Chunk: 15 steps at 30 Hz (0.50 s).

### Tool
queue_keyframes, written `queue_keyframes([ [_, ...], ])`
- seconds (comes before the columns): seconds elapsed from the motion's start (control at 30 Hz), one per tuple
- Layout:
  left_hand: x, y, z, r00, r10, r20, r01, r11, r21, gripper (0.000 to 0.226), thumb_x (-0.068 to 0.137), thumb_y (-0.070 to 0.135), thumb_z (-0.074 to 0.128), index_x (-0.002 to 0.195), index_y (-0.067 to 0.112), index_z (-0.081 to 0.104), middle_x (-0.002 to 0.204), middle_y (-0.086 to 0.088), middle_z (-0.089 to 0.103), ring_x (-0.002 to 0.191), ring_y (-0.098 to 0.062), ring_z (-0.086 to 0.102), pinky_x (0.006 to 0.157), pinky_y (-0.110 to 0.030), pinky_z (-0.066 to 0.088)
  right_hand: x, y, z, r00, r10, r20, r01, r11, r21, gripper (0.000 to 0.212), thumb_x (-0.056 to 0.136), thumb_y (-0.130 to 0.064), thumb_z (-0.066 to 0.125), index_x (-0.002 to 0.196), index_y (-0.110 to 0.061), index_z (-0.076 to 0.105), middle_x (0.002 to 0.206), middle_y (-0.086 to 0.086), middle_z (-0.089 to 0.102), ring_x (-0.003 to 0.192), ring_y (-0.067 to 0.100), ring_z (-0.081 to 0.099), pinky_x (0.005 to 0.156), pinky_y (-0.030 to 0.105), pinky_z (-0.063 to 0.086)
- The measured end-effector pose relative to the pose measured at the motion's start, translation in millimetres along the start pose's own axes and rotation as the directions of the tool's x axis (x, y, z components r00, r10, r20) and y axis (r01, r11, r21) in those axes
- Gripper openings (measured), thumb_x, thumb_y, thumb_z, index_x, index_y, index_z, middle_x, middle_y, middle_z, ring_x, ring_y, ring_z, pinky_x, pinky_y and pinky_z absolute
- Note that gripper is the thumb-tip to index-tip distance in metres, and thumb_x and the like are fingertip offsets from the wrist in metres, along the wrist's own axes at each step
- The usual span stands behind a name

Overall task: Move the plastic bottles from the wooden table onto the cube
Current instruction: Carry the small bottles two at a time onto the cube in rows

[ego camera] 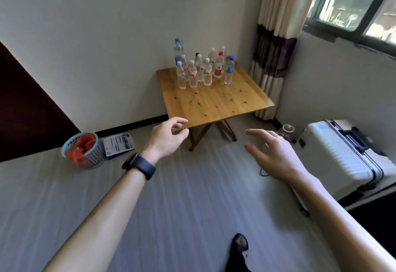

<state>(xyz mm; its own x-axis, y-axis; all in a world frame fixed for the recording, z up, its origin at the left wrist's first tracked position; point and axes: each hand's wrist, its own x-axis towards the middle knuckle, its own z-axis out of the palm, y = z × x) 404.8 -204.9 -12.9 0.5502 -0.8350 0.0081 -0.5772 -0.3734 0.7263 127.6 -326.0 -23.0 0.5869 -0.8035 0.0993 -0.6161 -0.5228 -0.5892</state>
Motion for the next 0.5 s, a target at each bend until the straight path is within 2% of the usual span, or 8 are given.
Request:
queue_keyframes([
  [0.1,68.1,-9.7,25.4,0.999,-0.014,0.053,0.012,0.999,0.042,0.025,0.091,0.036,0.066,0.116,0.037,0.067,0.113,0.011,0.068,0.106,-0.009,0.063,0.092,-0.025,0.046,63.6,29.3,16.8,0.999,0.028,0.041,-0.029,0.999,0.040,0.037,0.094,-0.049,0.059,0.131,-0.040,0.059,0.129,-0.008,0.060,0.114,0.022,0.059,0.095,0.031,0.044],
  [0.2,136.1,-13.1,47.2,0.996,-0.068,0.055,0.066,0.996,0.053,0.023,0.091,0.037,0.066,0.114,0.038,0.067,0.113,0.011,0.069,0.108,-0.010,0.063,0.095,-0.028,0.048,131.7,54.9,27.8,0.995,0.050,0.090,-0.059,0.993,0.104,0.037,0.094,-0.051,0.057,0.131,-0.043,0.057,0.133,-0.012,0.057,0.103,0.029,0.066,0.090,0.041,0.055],
  [0.3,192.9,-7.6,64.3,0.990,-0.126,0.060,0.123,0.991,0.053,0.021,0.090,0.039,0.066,0.111,0.043,0.065,0.114,0.011,0.069,0.111,-0.011,0.063,0.099,-0.032,0.049,196.5,73.8,34.1,0.991,0.038,0.129,-0.055,0.990,0.131,0.036,0.094,-0.050,0.058,0.130,-0.043,0.058,0.133,-0.013,0.059,0.115,0.020,0.061,0.096,0.038,0.051],
  [0.5,290.3,3.7,77.7,0.984,-0.168,0.052,0.167,0.986,0.016,0.023,0.092,0.041,0.065,0.115,0.043,0.065,0.117,0.012,0.067,0.113,-0.009,0.060,0.100,-0.033,0.048,323.7,85.9,49.5,0.979,0.010,0.201,-0.047,0.982,0.183,0.032,0.094,-0.046,0.059,0.126,-0.041,0.063,0.117,-0.013,0.064,0.117,0.015,0.059,0.100,0.036,0.048],
])
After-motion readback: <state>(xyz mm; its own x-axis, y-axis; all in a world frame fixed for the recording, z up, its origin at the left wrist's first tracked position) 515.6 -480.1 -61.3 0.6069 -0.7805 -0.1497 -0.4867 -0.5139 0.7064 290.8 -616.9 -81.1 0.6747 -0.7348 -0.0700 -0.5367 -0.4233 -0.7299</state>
